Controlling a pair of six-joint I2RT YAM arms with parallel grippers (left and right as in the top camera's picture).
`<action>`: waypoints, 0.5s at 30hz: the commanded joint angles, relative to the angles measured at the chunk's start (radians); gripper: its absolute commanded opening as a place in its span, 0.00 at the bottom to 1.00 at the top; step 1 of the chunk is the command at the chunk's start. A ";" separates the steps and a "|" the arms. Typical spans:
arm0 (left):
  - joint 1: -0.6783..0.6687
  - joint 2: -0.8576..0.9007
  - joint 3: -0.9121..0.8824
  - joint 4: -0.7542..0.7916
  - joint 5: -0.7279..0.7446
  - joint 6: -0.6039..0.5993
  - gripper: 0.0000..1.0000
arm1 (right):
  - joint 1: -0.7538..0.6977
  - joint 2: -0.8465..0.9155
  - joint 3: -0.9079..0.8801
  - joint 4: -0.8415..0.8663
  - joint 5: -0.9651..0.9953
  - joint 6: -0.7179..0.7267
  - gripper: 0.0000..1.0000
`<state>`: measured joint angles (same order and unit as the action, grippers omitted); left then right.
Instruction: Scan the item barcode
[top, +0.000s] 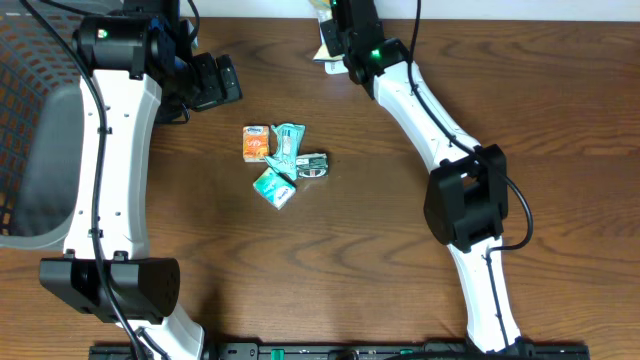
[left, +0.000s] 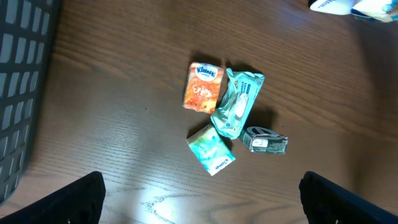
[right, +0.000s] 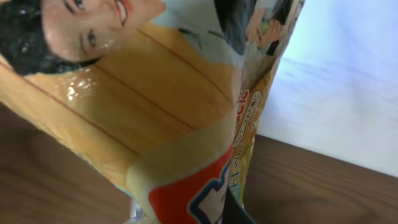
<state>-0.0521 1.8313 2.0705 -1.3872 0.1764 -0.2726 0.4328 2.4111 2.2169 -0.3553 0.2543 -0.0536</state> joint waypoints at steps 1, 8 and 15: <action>0.006 0.005 0.003 -0.003 -0.013 0.006 0.98 | -0.049 -0.052 0.013 -0.032 0.133 -0.011 0.01; 0.006 0.005 0.003 -0.003 -0.013 0.006 0.98 | -0.184 -0.091 0.013 -0.196 0.270 -0.038 0.01; 0.006 0.005 0.003 -0.003 -0.013 0.006 0.98 | -0.426 -0.087 0.012 -0.437 0.267 -0.063 0.11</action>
<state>-0.0521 1.8313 2.0705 -1.3876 0.1761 -0.2726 0.1005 2.3837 2.2173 -0.7559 0.4767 -0.1017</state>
